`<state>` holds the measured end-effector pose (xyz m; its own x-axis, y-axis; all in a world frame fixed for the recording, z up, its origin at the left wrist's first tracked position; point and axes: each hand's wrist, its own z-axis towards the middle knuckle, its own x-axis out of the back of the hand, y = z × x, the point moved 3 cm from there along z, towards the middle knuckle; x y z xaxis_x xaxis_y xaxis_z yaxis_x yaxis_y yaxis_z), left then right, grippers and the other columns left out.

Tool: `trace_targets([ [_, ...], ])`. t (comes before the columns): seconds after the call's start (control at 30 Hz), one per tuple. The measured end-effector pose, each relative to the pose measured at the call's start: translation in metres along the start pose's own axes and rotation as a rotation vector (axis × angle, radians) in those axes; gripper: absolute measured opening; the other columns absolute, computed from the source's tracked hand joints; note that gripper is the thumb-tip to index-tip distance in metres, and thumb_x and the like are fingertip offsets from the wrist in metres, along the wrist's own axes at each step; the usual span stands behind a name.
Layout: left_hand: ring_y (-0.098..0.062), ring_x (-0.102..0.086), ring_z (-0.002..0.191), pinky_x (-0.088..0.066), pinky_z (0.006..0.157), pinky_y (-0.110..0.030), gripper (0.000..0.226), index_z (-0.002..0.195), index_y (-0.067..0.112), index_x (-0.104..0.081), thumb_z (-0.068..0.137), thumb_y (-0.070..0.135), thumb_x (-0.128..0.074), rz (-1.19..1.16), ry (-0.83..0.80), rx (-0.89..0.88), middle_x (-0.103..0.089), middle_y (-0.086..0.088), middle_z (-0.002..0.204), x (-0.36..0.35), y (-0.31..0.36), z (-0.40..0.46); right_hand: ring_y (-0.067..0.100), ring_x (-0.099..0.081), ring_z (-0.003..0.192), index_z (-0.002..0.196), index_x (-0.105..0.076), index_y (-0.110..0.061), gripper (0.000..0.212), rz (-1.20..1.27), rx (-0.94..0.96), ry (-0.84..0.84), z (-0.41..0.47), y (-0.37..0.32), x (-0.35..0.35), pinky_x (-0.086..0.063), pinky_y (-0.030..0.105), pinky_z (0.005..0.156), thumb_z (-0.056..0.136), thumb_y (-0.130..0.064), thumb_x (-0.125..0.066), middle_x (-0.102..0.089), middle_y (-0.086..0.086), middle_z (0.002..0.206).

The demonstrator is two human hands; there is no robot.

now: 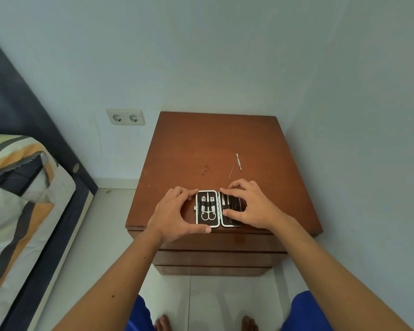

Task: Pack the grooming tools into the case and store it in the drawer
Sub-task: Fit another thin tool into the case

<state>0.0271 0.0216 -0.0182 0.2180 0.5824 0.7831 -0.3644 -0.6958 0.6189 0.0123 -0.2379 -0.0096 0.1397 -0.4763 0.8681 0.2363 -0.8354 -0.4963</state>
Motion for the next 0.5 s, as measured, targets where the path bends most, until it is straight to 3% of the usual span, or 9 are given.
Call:
trace_targets([
  [0.2,0.0,-0.047,0.112,-0.048,0.098,-0.031,0.122,0.15,0.035,-0.052,0.048,0.096,-0.075,0.006,-0.011,0.006,-0.047,0.027,0.116,-0.0002,-0.0006,-0.0004,0.012,-0.036,0.126,0.139,-0.066,-0.033,0.063,0.064,0.005,0.043,-0.0053,0.0024,-0.0048,-0.036,0.033,0.114,0.082,-0.058,-0.077,-0.047,-0.016,0.137],
  [0.37,0.0,-0.046,0.112,-0.048,0.097,-0.03,0.122,0.15,0.034,-0.052,0.049,0.097,-0.074,0.009,-0.015,0.007,-0.047,0.027,0.116,0.0001,0.0003,-0.0003,0.012,-0.035,0.127,0.137,-0.066,-0.037,0.063,0.067,0.01,0.037,-0.0063,0.0021,-0.0042,-0.033,0.029,0.113,0.079,-0.059,-0.079,-0.046,-0.017,0.137],
  [0.5,0.001,-0.046,0.112,-0.046,0.095,-0.026,0.121,0.151,0.034,-0.052,0.049,0.095,-0.076,0.003,-0.01,0.005,-0.047,0.026,0.116,0.0003,0.0007,-0.0004,0.009,-0.047,0.12,0.132,-0.067,-0.039,0.054,0.163,-0.016,0.076,-0.003,0.0034,0.0005,-0.039,0.023,0.104,0.082,-0.054,-0.079,-0.053,-0.02,0.129],
])
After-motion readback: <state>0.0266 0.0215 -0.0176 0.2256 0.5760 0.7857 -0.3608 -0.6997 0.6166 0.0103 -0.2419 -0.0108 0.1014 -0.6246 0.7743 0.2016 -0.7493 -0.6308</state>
